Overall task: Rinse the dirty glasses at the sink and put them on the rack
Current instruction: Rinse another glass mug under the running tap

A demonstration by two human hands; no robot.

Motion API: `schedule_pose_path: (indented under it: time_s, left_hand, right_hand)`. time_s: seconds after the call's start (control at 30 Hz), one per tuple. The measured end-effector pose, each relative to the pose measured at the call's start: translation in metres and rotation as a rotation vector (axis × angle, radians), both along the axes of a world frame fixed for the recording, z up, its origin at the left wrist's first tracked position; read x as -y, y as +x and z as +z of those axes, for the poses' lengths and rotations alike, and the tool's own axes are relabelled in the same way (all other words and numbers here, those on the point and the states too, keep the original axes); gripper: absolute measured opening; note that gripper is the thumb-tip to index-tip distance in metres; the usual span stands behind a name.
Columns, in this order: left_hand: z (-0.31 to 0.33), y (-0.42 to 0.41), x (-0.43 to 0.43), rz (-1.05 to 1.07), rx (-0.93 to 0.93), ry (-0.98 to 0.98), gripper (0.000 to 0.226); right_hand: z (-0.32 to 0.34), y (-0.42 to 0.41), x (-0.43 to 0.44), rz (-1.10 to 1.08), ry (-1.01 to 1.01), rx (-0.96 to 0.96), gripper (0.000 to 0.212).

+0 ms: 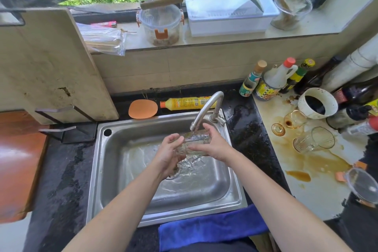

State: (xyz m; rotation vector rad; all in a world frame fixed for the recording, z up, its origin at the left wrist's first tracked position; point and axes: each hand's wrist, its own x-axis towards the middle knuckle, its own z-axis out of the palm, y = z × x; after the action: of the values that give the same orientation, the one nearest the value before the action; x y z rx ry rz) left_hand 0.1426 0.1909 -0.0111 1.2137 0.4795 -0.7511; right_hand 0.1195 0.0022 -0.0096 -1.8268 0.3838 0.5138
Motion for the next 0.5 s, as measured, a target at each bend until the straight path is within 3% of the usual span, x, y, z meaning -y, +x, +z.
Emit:
schedule_pose_path:
  time_s: [0.13,0.2,0.3,0.4,0.5]
  left_hand:
    - [-0.004,0.000,0.002,0.003,-0.032,-0.044,0.049]
    - [-0.001,-0.001,0.007,0.015,-0.037,-0.039,0.039]
    - [0.002,-0.002,0.015,-0.015,-0.030,-0.005,0.047]
    - [-0.001,-0.001,0.017,0.011,-0.002,0.011,0.043]
    - [-0.001,-0.001,0.016,0.031,0.014,-0.024,0.041]
  right_hand:
    - [0.001,-0.003,0.006,0.026,-0.023,0.076,0.081]
    - [0.002,-0.004,0.007,0.057,-0.029,0.106,0.076]
    - [0.002,-0.004,0.006,0.090,0.016,0.100,0.074]
    - [0.000,-0.004,0.006,0.065,0.062,0.075,0.083]
    - [-0.001,-0.005,0.008,-0.037,0.144,-0.008,0.113]
